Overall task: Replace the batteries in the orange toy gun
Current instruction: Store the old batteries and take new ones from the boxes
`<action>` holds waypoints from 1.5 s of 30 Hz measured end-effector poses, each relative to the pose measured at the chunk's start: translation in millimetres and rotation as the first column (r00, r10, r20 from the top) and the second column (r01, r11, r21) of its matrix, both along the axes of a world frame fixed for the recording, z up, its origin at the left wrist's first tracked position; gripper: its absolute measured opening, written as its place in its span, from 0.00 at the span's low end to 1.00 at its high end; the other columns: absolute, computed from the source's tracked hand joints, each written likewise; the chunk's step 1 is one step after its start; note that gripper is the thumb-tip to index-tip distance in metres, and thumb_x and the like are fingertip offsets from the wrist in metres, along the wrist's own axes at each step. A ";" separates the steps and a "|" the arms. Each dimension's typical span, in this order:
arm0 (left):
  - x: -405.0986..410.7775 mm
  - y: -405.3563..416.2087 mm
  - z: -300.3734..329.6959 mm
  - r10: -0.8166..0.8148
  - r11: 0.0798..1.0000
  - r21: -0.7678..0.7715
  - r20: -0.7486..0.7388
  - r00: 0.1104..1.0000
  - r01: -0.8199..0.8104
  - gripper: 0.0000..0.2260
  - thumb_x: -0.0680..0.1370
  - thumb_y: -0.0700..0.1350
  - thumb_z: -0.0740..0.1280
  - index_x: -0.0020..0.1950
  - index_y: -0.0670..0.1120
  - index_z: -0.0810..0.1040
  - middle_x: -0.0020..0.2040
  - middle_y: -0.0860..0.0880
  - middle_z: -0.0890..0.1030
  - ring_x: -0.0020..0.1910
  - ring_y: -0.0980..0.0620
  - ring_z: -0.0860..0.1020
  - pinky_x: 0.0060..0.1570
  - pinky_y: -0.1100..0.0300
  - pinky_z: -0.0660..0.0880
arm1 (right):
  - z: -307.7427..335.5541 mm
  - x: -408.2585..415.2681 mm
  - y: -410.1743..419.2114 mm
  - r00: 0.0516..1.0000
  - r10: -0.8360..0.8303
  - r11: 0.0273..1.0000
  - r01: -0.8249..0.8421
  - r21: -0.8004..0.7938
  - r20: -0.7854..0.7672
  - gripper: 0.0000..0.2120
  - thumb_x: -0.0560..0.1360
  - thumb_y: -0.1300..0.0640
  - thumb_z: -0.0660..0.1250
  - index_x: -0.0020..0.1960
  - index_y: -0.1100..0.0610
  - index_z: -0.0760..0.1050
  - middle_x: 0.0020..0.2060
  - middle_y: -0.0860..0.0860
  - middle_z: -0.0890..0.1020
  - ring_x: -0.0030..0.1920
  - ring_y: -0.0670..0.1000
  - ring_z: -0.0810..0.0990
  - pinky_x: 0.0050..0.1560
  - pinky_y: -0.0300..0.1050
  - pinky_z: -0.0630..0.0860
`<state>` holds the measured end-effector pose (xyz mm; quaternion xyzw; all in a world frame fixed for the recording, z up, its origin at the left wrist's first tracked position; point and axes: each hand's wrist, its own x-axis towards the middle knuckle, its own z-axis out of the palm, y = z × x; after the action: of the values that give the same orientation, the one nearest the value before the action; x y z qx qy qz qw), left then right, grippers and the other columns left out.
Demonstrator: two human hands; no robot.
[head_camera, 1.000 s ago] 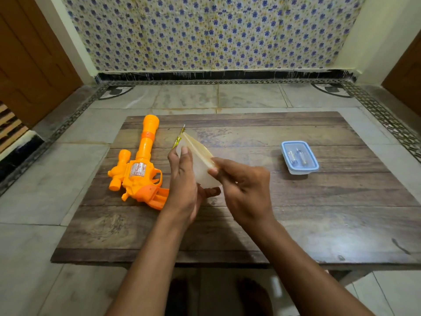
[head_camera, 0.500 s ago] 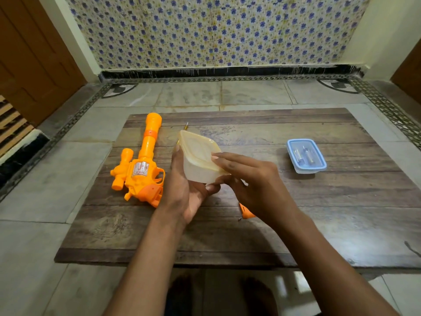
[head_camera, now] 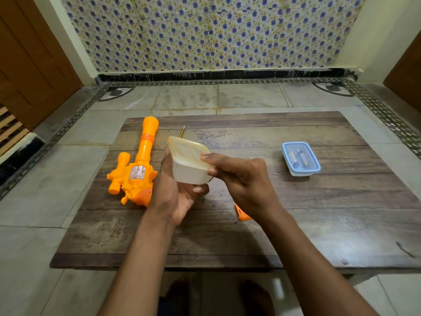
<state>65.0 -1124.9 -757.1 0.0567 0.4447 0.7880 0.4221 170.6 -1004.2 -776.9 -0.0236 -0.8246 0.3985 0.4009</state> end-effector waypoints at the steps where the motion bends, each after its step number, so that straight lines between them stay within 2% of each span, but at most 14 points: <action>1: 0.0 -0.3 -0.2 0.001 1.000 -0.002 0.003 1.000 -0.001 0.23 0.85 0.60 0.51 0.59 0.45 0.78 0.46 0.45 0.85 0.37 0.52 0.78 0.24 0.64 0.66 | 0.2 -0.4 0.1 1.000 -0.001 1.000 0.000 -0.024 -0.003 0.11 0.77 0.66 0.72 0.59 0.62 0.85 0.57 0.55 0.86 0.61 0.48 0.84 0.61 0.41 0.81; 7: -3.5 -1.6 -1.6 -0.016 1.000 0.003 0.010 1.000 0.016 0.24 0.85 0.61 0.52 0.61 0.44 0.77 0.45 0.45 0.84 0.38 0.51 0.78 0.24 0.64 0.66 | 0.5 -2.7 -6.6 0.999 -0.043 0.998 0.042 -0.050 -0.031 0.10 0.77 0.67 0.72 0.58 0.62 0.85 0.56 0.55 0.86 0.58 0.48 0.85 0.58 0.41 0.81; 11: -3.9 -3.1 -3.8 -0.057 0.998 -0.023 -0.033 0.998 0.056 0.22 0.86 0.59 0.52 0.61 0.47 0.79 0.46 0.45 0.83 0.36 0.51 0.77 0.23 0.64 0.65 | 9.4 -2.5 5.6 0.973 -0.208 0.968 0.191 -0.164 -0.097 0.08 0.79 0.64 0.69 0.55 0.62 0.85 0.47 0.51 0.88 0.47 0.45 0.86 0.50 0.42 0.82; 16: -2.4 -3.7 -5.3 -0.096 0.995 -0.035 -0.003 0.995 0.096 0.21 0.85 0.58 0.53 0.63 0.47 0.79 0.51 0.43 0.82 0.39 0.47 0.77 0.23 0.63 0.66 | 17.5 -5.3 7.4 0.901 -0.412 0.894 0.429 0.131 -0.138 0.06 0.81 0.64 0.68 0.52 0.64 0.84 0.41 0.53 0.86 0.39 0.43 0.79 0.42 0.28 0.70; 18: -0.1 -4.9 -4.4 -0.149 0.987 -0.065 -0.021 0.989 0.148 0.21 0.85 0.58 0.53 0.61 0.47 0.80 0.50 0.44 0.83 0.39 0.47 0.77 0.23 0.64 0.66 | 16.0 -4.5 11.1 0.835 -0.519 0.832 0.542 0.118 -0.182 0.06 0.81 0.64 0.67 0.50 0.63 0.83 0.38 0.53 0.86 0.35 0.47 0.80 0.37 0.34 0.73; 20: 4.2 -5.3 -2.9 -0.187 0.979 -0.096 -0.042 0.982 0.182 0.21 0.85 0.58 0.53 0.59 0.48 0.81 0.48 0.44 0.84 0.38 0.48 0.78 0.23 0.64 0.65 | 17.5 -1.6 19.9 0.778 -0.601 0.792 0.611 -0.004 -0.183 0.09 0.82 0.61 0.65 0.49 0.62 0.82 0.38 0.51 0.86 0.34 0.49 0.83 0.36 0.47 0.79; 22: 7.6 -3.5 -3.6 -0.196 0.974 -0.122 -0.050 0.979 0.189 0.20 0.85 0.56 0.53 0.58 0.48 0.82 0.49 0.42 0.84 0.39 0.46 0.79 0.24 0.64 0.67 | 20.3 2.7 28.3 0.743 -0.658 0.753 0.641 -0.148 -0.122 0.11 0.83 0.57 0.64 0.49 0.61 0.82 0.38 0.48 0.87 0.37 0.47 0.86 0.38 0.54 0.82; 26: 9.5 5.3 -9.0 -0.181 0.979 -0.097 0.017 0.983 0.181 0.25 0.83 0.61 0.56 0.65 0.45 0.83 0.67 0.35 0.79 0.66 0.29 0.76 0.54 0.44 0.73 | 18.8 9.7 32.0 0.720 -0.692 0.699 0.654 -0.290 -0.044 0.05 0.81 0.59 0.68 0.49 0.59 0.81 0.38 0.47 0.86 0.39 0.42 0.87 0.42 0.50 0.85; 29: 14.9 11.2 -10.0 -0.198 0.978 -0.062 0.047 0.979 0.201 0.31 0.76 0.69 0.59 0.62 0.46 0.85 0.65 0.35 0.81 0.68 0.29 0.74 0.67 0.31 0.65 | 13.0 11.7 31.9 0.716 -0.698 0.698 0.675 -0.241 -0.015 0.04 0.79 0.60 0.68 0.53 0.57 0.79 0.39 0.49 0.86 0.39 0.44 0.87 0.41 0.52 0.85; 34: 35.6 26.5 -3.2 -0.137 0.985 -0.105 -0.005 0.991 0.135 0.19 0.73 0.49 0.70 0.61 0.43 0.81 0.57 0.37 0.84 0.50 0.35 0.84 0.39 0.48 0.82 | 12.4 19.8 39.8 0.730 -0.682 0.727 0.670 -0.152 -0.044 0.15 0.80 0.56 0.58 0.58 0.52 0.82 0.44 0.52 0.77 0.40 0.57 0.84 0.39 0.59 0.82; 37: 42.6 40.0 -6.4 -0.026 0.979 -0.202 -0.111 0.993 0.003 0.08 0.79 0.43 0.66 0.57 0.44 0.80 0.56 0.38 0.83 0.51 0.37 0.84 0.41 0.42 0.84 | 16.6 26.9 42.7 0.729 -0.683 0.729 0.676 -0.110 -0.041 0.19 0.79 0.61 0.58 0.62 0.53 0.83 0.44 0.52 0.72 0.39 0.57 0.80 0.43 0.54 0.81; 40: 43.6 49.5 -13.3 0.057 0.926 -0.338 -0.311 0.949 -0.166 0.05 0.79 0.45 0.67 0.49 0.51 0.83 0.52 0.43 0.83 0.54 0.37 0.82 0.49 0.32 0.81 | 18.5 33.9 47.6 0.678 -0.735 0.678 0.734 -0.016 -0.026 0.18 0.78 0.67 0.62 0.62 0.55 0.84 0.43 0.54 0.73 0.39 0.49 0.72 0.43 0.28 0.69; 42: 41.9 51.0 -16.3 0.016 0.860 -0.446 -0.464 0.886 -0.249 0.06 0.75 0.50 0.66 0.43 0.56 0.83 0.47 0.46 0.84 0.51 0.39 0.83 0.49 0.33 0.81 | 19.0 35.0 48.4 0.672 -0.740 0.672 0.740 -0.007 0.003 0.16 0.78 0.67 0.64 0.61 0.56 0.84 0.44 0.53 0.72 0.39 0.48 0.71 0.42 0.27 0.66; 45: 43.5 55.7 -14.9 -0.093 0.786 -0.548 -0.563 0.821 -0.286 0.09 0.73 0.50 0.64 0.41 0.47 0.80 0.43 0.43 0.84 0.43 0.37 0.84 0.40 0.36 0.83 | 19.4 35.5 49.8 0.680 -0.732 0.679 0.733 -0.028 0.041 0.16 0.78 0.65 0.65 0.63 0.56 0.83 0.46 0.53 0.73 0.40 0.51 0.76 0.44 0.40 0.76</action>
<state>108.5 -1069.2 -771.9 0.1227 0.7807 0.5702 0.2242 206.1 -954.5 -757.5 -0.3649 -0.7430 0.2218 0.5153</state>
